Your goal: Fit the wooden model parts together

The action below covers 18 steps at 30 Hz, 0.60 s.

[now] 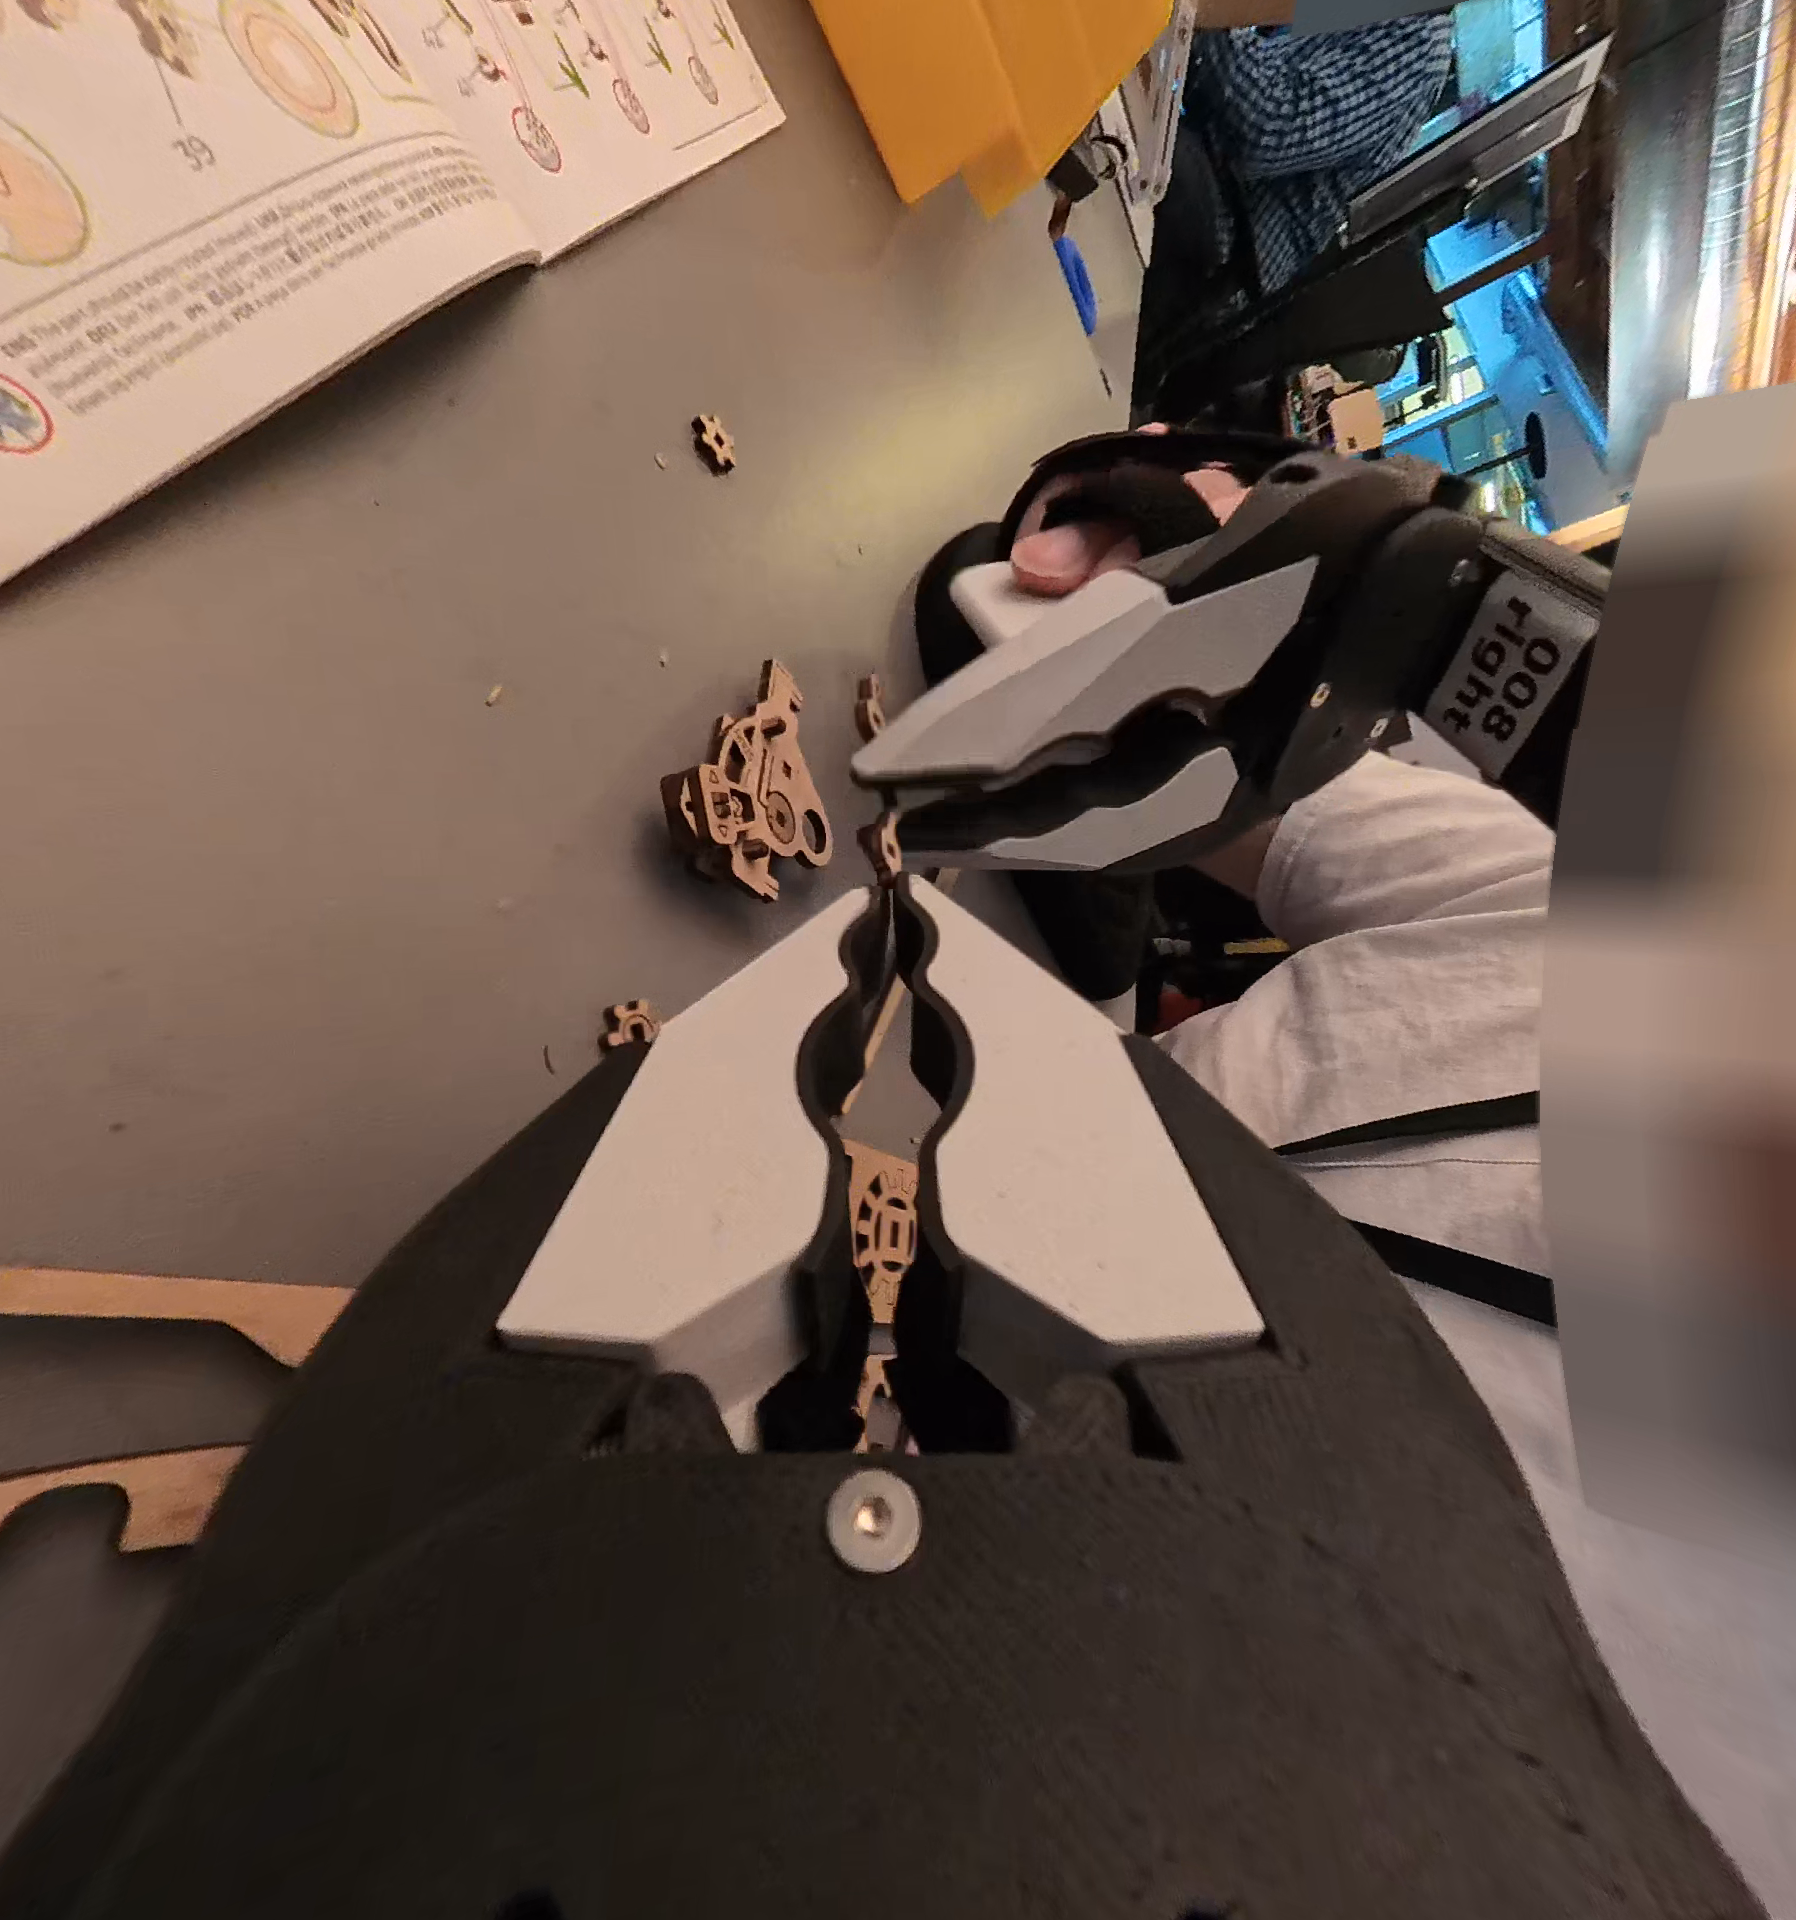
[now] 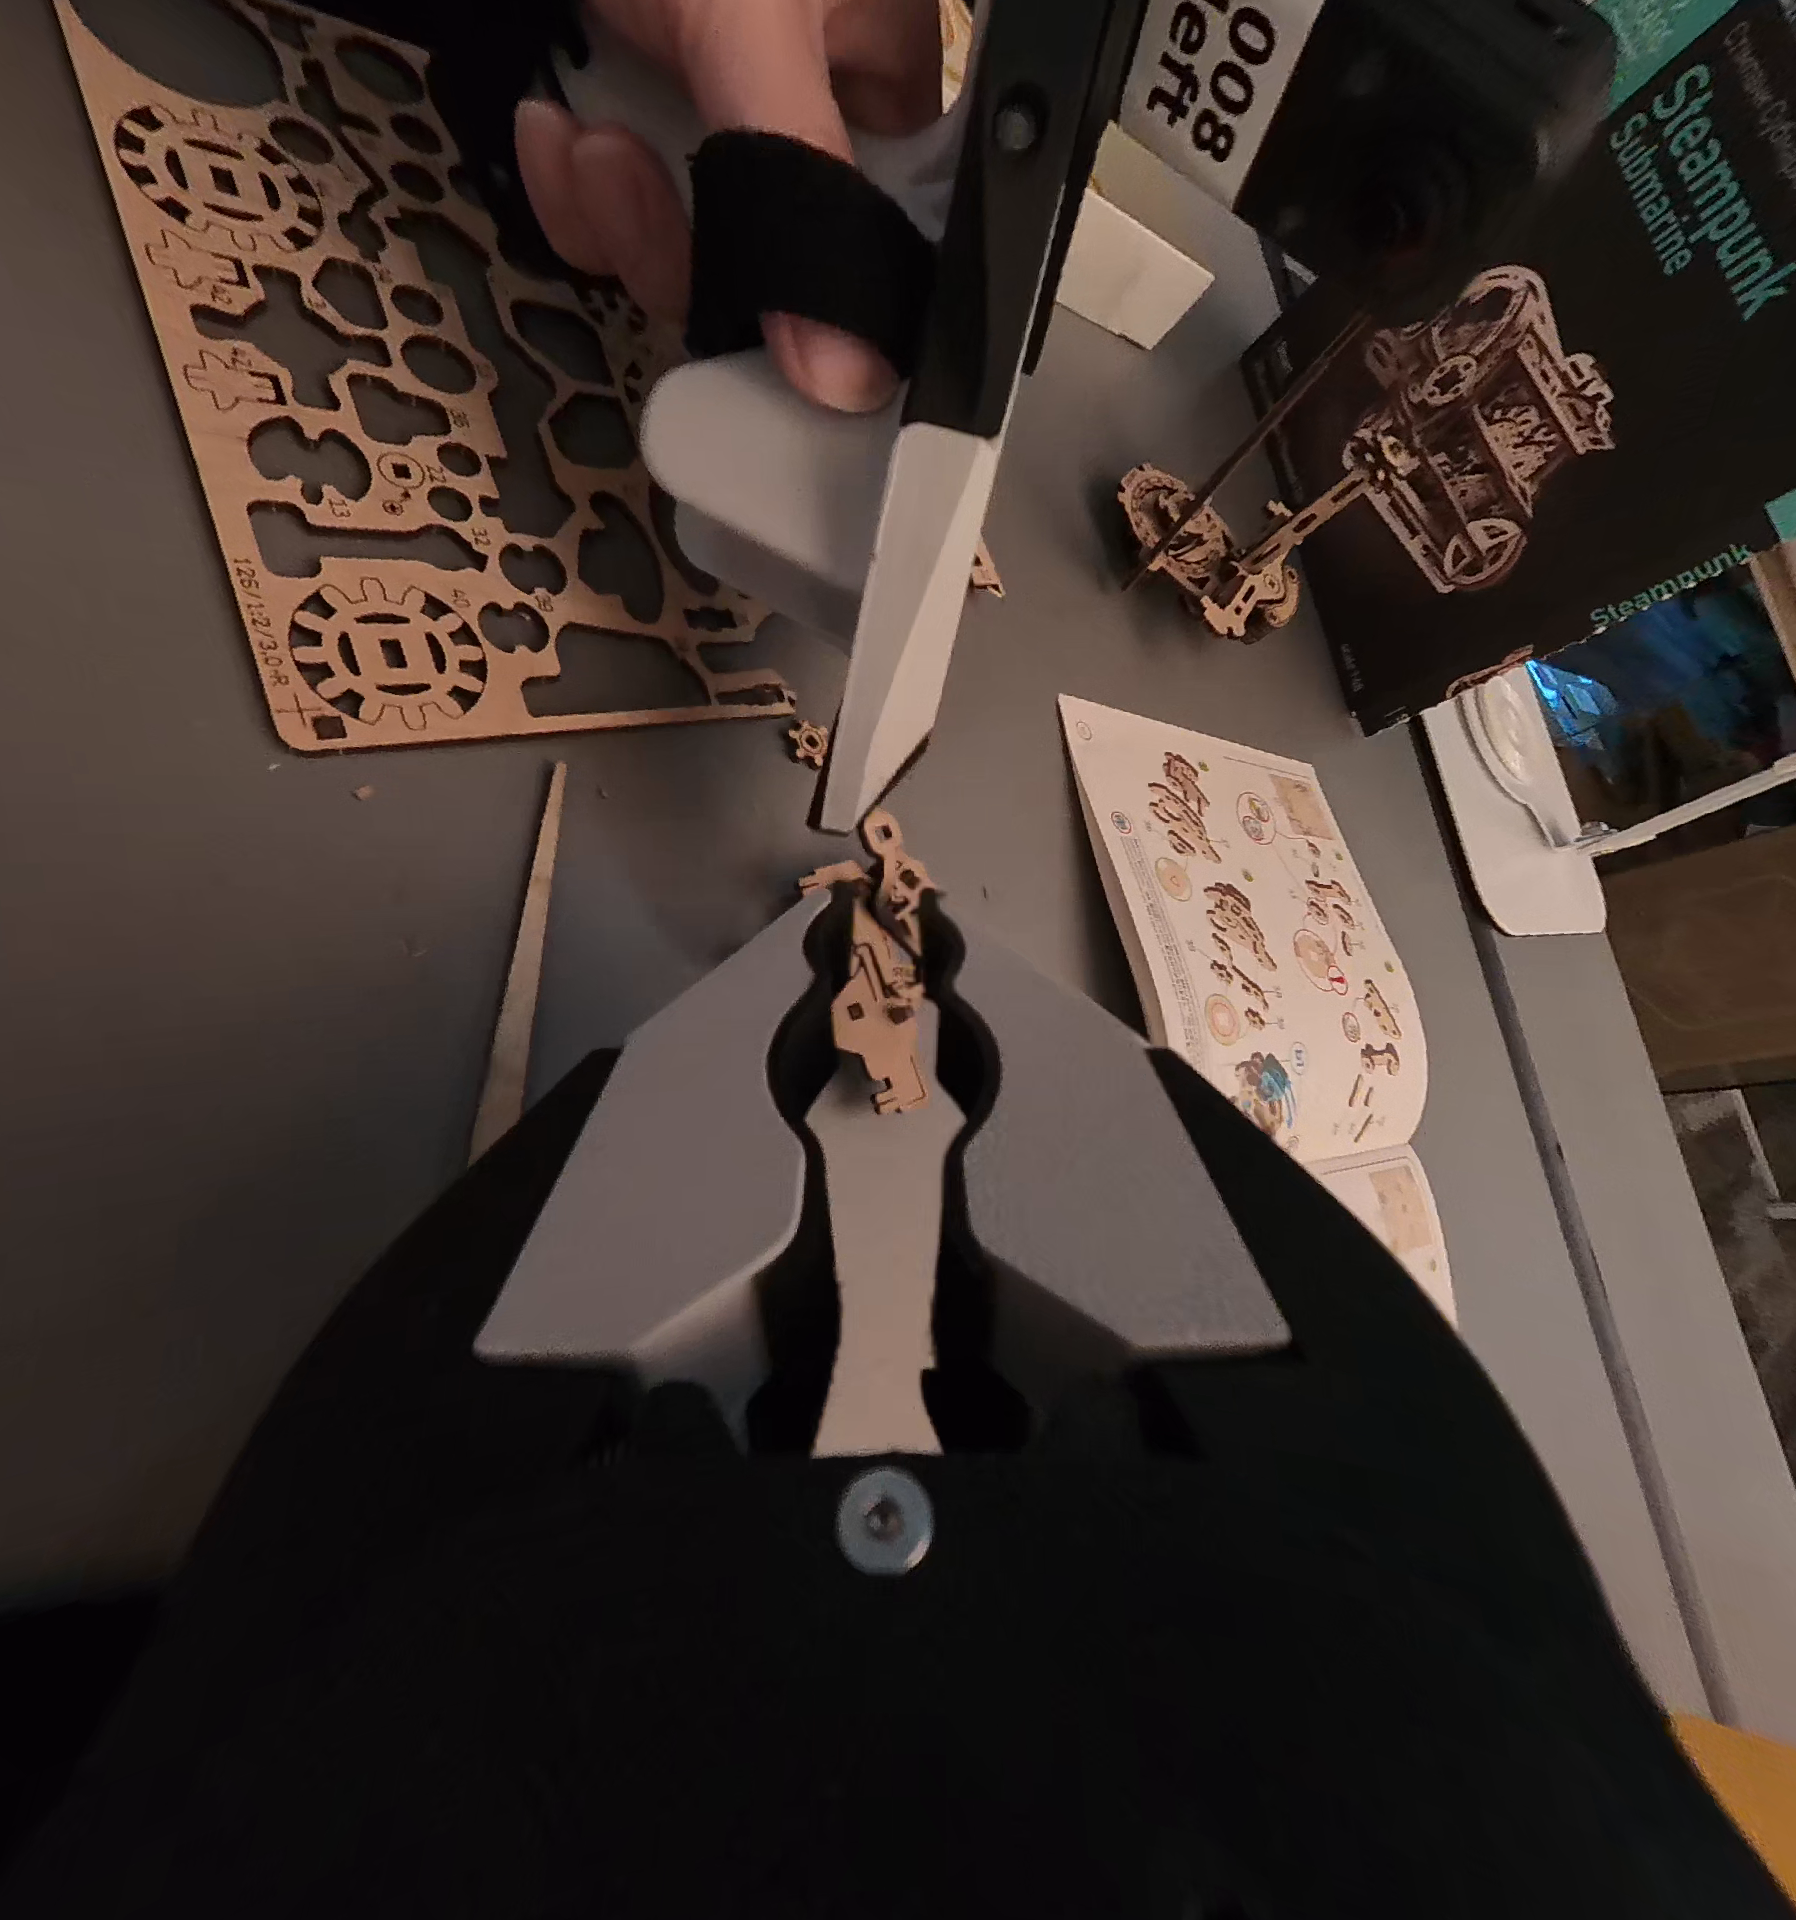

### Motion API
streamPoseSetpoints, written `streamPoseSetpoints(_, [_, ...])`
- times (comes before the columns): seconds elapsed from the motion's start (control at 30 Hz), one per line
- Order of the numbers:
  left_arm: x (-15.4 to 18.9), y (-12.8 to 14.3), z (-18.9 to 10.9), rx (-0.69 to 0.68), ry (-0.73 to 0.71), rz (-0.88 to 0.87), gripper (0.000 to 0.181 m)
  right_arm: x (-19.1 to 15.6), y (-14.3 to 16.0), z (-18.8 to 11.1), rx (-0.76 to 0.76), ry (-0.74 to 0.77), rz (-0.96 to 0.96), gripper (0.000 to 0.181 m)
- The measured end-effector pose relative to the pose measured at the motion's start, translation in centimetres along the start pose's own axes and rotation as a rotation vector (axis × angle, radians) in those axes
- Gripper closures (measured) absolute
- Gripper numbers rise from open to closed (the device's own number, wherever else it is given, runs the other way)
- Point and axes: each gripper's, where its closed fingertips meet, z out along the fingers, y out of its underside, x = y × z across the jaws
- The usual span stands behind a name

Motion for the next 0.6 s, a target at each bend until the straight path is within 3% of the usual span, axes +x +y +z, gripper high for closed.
streamPoseSetpoints(0.23, [-0.6,0.2,-0.1,-0.008,-0.005,-0.032,0.181,1.2,0.8,-1.4,0.088,-0.070,0.034,0.163])
streamPoseSetpoints(0.43, [-1.0,0.2,-0.2,-0.003,-0.006,-0.053,0.181,1.9,0.9,-2.2,0.216,-0.243,0.349,0.162])
streamPoseSetpoints(0.6, [-0.8,0.2,-0.1,-0.003,0.007,-0.051,0.181,0.9,1.7,-1.0,0.160,-0.253,0.322,0.159])
